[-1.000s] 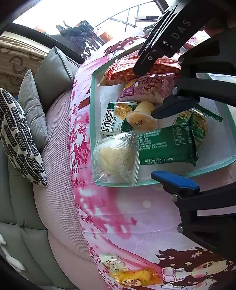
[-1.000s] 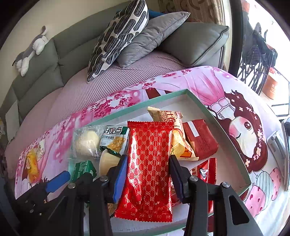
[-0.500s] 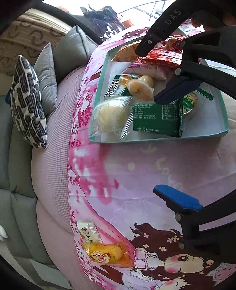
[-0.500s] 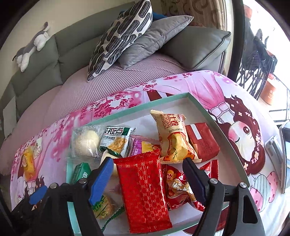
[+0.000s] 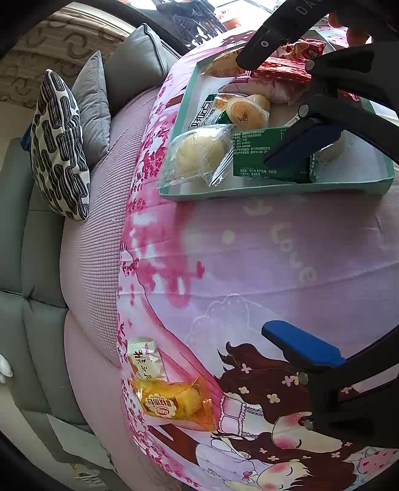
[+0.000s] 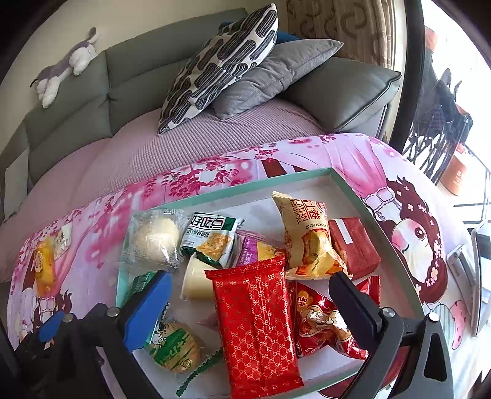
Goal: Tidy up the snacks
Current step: 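Move both tools back over the yellow bread pack and white pastry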
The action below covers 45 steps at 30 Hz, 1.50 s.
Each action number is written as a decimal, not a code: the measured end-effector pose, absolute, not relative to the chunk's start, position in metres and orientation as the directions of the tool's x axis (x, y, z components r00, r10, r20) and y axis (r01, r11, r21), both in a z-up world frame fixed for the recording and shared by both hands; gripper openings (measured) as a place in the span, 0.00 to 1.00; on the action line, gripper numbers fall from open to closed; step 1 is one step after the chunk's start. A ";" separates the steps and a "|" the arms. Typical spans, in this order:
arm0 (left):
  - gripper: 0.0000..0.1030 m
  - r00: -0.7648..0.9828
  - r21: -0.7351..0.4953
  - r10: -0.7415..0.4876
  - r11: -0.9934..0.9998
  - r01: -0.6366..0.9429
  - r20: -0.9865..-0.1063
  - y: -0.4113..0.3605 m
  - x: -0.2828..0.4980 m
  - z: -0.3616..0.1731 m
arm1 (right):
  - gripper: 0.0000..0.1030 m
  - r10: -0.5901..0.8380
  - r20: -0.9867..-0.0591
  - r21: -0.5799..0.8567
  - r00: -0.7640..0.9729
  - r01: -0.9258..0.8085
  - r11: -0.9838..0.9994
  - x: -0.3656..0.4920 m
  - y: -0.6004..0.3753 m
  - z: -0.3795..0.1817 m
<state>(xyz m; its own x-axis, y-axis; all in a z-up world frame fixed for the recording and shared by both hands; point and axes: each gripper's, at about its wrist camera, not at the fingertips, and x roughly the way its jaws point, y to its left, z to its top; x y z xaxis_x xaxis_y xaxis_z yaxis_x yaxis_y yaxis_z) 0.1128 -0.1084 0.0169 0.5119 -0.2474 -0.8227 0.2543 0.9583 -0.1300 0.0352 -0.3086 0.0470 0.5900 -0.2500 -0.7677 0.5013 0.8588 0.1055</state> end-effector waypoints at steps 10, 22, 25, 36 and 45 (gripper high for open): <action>0.96 0.576 -0.120 -0.230 0.967 0.223 -0.784 -0.080 0.110 0.024 | 1.00 -0.229 -0.748 0.087 0.622 0.434 0.897 0.044 -0.276 0.052; 0.96 0.614 -0.158 -0.177 0.984 0.087 -0.769 -0.020 0.119 0.025 | 1.00 -0.144 -0.752 0.075 0.643 0.301 0.951 0.061 -0.223 0.050; 0.96 0.624 -0.158 -0.145 0.987 0.035 -0.768 0.000 0.121 0.025 | 1.00 -0.125 -0.754 0.082 0.645 0.282 0.956 0.064 -0.210 0.048; 0.96 0.648 -0.155 -0.076 0.986 -0.066 -0.758 0.045 0.125 0.030 | 1.00 -0.047 -0.761 0.107 0.647 0.197 0.974 0.081 -0.160 0.042; 0.96 0.632 -0.118 -0.039 0.990 -0.083 -0.774 0.054 0.131 0.026 | 1.00 -0.026 -0.764 0.106 0.644 0.165 0.981 0.093 -0.139 0.039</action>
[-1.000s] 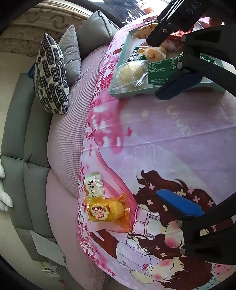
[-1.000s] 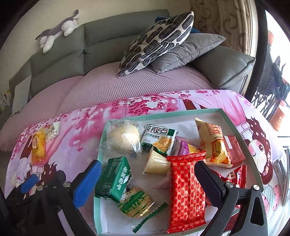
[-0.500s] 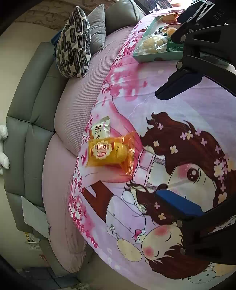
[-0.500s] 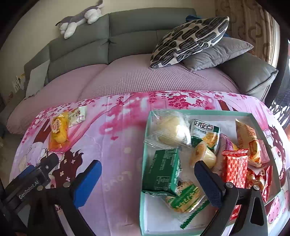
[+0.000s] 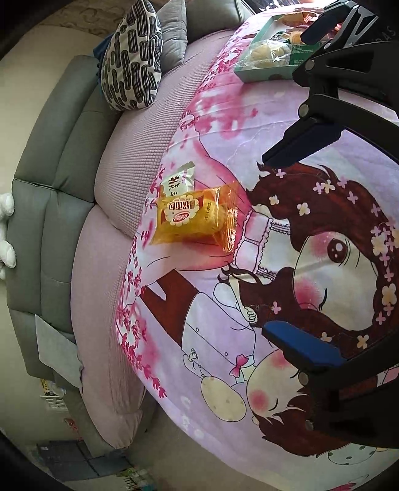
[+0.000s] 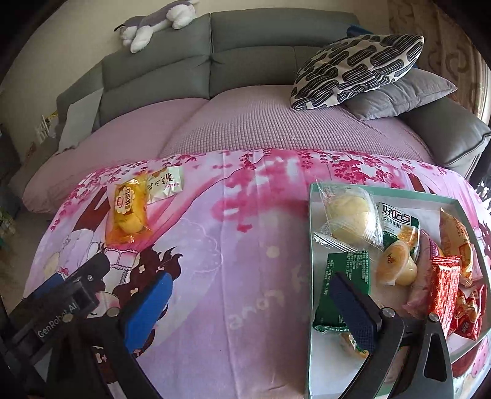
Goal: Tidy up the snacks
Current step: 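Move both tools back over the yellow bread pack and white pastry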
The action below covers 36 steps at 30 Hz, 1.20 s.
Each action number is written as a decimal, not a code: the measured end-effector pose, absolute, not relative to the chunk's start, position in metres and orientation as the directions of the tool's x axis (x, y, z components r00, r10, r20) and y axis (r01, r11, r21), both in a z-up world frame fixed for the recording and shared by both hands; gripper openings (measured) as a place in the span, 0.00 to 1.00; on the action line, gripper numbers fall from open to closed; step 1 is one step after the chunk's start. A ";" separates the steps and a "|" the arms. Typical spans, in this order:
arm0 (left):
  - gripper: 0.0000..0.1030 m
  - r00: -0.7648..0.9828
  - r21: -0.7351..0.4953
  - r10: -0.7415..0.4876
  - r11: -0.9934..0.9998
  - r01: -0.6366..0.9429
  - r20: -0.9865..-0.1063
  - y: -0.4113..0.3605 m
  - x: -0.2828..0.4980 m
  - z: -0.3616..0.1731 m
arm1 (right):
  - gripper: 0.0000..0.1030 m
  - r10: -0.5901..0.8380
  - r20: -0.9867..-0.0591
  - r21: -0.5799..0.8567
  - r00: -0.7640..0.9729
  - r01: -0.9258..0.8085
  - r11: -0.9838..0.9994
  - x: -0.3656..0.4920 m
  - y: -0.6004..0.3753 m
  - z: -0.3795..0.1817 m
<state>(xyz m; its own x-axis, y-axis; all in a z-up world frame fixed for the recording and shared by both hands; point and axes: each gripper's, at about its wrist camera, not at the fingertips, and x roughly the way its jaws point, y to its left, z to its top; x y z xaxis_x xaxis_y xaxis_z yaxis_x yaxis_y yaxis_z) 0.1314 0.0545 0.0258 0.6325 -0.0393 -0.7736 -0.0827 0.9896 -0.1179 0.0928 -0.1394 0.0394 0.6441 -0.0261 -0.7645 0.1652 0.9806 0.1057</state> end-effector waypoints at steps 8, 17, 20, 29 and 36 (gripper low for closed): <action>0.96 0.605 -0.117 -0.036 0.989 -0.096 -0.795 0.056 0.145 0.021 | 1.00 -0.046 -0.730 0.073 0.682 0.145 0.987 0.110 -0.133 0.049; 0.96 0.660 -0.159 -0.056 0.982 -0.098 -0.749 0.054 0.184 0.039 | 1.00 -0.049 -0.706 0.083 0.706 0.151 0.985 0.132 -0.135 0.047; 0.96 0.662 -0.138 -0.051 0.987 -0.081 -0.748 0.049 0.196 0.036 | 1.00 -0.042 -0.698 0.100 0.715 0.155 0.983 0.147 -0.137 0.044; 0.96 0.640 -0.146 -0.067 0.987 -0.072 -0.765 0.058 0.238 0.021 | 1.00 -0.070 -0.707 0.079 0.703 0.177 0.981 0.197 -0.134 0.030; 0.96 0.610 -0.214 -0.114 0.973 -0.093 -0.784 0.072 0.248 -0.001 | 1.00 -0.025 -0.720 0.124 0.693 0.164 0.979 0.220 -0.131 0.020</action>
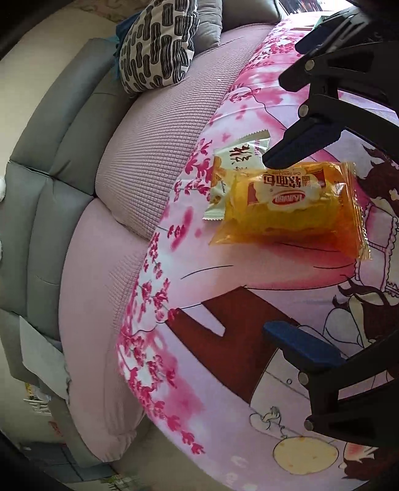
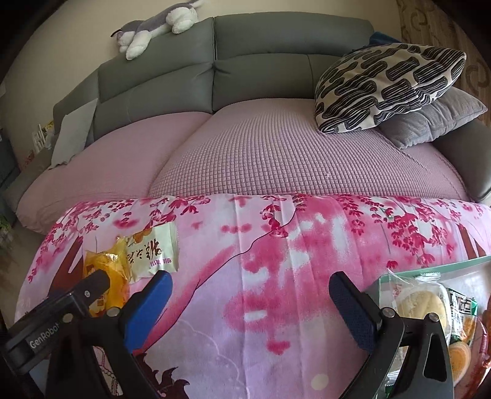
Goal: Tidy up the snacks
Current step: 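Move both tools back over the yellow bread pack and white pastry, then close the left tool on the bread pack while the right tool grips the white pastry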
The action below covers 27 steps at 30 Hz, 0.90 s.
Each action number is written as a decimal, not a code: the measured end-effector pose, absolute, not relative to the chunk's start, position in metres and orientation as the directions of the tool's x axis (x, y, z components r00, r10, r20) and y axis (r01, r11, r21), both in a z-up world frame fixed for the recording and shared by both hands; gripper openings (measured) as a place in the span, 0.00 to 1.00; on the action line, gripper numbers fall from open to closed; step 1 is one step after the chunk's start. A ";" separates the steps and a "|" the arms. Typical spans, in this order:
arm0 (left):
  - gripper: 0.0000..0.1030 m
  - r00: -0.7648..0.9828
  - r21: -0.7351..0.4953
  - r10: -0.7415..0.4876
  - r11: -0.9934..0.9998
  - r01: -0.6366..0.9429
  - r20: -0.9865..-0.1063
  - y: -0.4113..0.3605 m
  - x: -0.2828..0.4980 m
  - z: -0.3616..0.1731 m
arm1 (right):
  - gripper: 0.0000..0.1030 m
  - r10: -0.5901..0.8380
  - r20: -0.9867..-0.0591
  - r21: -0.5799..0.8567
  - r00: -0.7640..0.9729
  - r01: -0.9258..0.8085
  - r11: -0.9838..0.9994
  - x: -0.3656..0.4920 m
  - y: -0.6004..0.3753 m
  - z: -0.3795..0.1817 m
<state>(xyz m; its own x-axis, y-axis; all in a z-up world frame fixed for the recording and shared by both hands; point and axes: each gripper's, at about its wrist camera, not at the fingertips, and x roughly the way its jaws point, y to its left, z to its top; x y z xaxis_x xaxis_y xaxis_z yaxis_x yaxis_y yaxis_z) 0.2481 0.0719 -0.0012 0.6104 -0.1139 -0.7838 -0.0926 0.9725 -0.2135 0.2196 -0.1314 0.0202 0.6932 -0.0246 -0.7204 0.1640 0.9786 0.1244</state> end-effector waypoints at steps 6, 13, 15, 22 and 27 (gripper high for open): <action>0.94 0.606 -0.223 -0.128 0.971 -0.083 -0.785 0.072 0.247 -0.004 | 1.00 0.049 -0.715 0.227 0.697 0.166 0.960 0.232 -0.138 0.015; 0.94 0.589 -0.227 -0.158 0.973 -0.045 -0.793 0.065 0.248 -0.008 | 1.00 0.029 -0.726 0.233 0.687 0.207 0.950 0.232 -0.145 0.009; 0.94 0.588 -0.222 -0.156 0.974 -0.041 -0.794 0.064 0.249 -0.008 | 1.00 0.022 -0.729 0.227 0.684 0.211 0.951 0.232 -0.146 0.008; 0.90 0.596 -0.216 -0.145 0.975 -0.048 -0.790 0.064 0.251 -0.013 | 1.00 0.034 -0.734 0.232 0.679 0.203 0.951 0.232 -0.145 0.004; 0.63 0.603 -0.245 -0.177 0.969 -0.032 -0.778 0.066 0.250 -0.010 | 1.00 0.044 -0.737 0.211 0.675 0.168 0.963 0.233 -0.134 0.004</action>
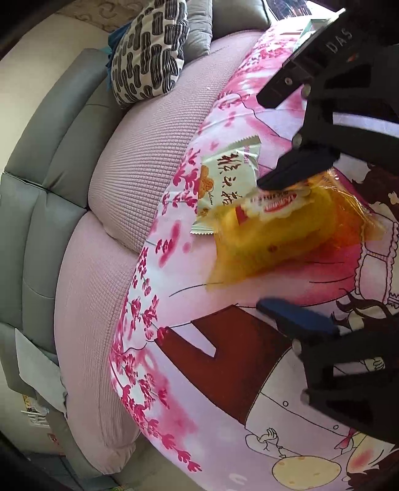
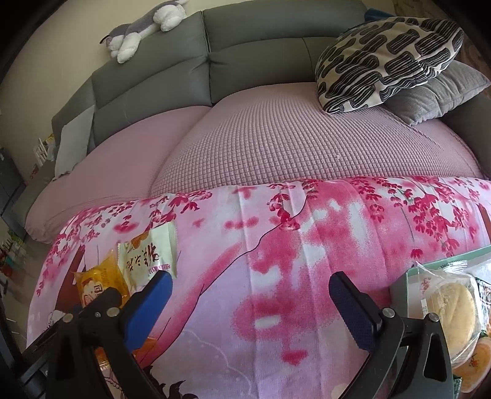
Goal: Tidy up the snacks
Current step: 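Close the left tool on the bread pack while the right tool grips the white pastry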
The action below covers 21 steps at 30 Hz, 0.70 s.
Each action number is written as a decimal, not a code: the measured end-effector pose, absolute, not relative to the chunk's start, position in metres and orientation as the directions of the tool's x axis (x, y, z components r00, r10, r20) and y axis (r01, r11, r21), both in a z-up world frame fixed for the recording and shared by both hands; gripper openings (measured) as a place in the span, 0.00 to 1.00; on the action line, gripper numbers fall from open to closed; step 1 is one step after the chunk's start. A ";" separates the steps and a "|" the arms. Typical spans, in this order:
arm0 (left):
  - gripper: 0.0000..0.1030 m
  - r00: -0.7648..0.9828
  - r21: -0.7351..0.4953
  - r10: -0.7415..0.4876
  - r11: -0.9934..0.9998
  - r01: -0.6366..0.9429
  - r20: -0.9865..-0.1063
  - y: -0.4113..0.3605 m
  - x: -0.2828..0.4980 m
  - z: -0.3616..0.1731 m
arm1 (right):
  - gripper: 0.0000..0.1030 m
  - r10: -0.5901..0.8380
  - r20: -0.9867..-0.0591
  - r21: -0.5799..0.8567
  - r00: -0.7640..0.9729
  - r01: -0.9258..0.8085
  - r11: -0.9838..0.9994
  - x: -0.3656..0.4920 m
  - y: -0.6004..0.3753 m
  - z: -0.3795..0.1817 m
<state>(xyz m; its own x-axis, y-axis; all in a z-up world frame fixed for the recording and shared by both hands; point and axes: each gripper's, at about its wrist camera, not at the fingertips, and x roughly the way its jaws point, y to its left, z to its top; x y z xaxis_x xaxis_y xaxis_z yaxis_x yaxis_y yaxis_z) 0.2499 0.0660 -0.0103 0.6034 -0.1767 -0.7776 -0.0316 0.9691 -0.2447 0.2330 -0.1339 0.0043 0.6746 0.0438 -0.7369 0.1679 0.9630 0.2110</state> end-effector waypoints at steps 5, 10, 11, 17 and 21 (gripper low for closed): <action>0.51 0.610 -0.284 -0.214 0.959 -0.020 -0.763 0.071 0.249 -0.010 | 1.00 0.045 -0.738 0.196 0.673 0.149 0.969 0.234 -0.126 0.004; 0.50 0.636 -0.282 -0.182 0.958 -0.058 -0.750 0.086 0.247 -0.007 | 1.00 0.053 -0.738 0.174 0.672 0.113 0.978 0.236 -0.112 0.003; 0.50 0.642 -0.285 -0.177 0.956 -0.068 -0.746 0.091 0.247 -0.007 | 1.00 0.054 -0.738 0.166 0.673 0.104 0.981 0.236 -0.108 0.003; 0.50 0.660 -0.347 -0.186 0.930 -0.121 -0.728 0.124 0.245 -0.009 | 1.00 0.058 -0.728 0.099 0.683 0.021 0.995 0.246 -0.075 0.001; 0.50 0.668 -0.360 -0.170 0.920 -0.156 -0.725 0.142 0.241 -0.009 | 1.00 0.069 -0.733 0.061 0.677 -0.036 0.998 0.257 -0.053 -0.003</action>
<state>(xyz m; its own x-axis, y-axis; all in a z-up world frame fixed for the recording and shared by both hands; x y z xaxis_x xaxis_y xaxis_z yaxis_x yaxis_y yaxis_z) 0.2414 0.1422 -0.0087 0.6676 -0.1699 -0.7248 -0.1564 0.9199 -0.3597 0.2568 -0.0530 -0.0032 0.6767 0.0691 -0.7331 -0.0363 0.9975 0.0605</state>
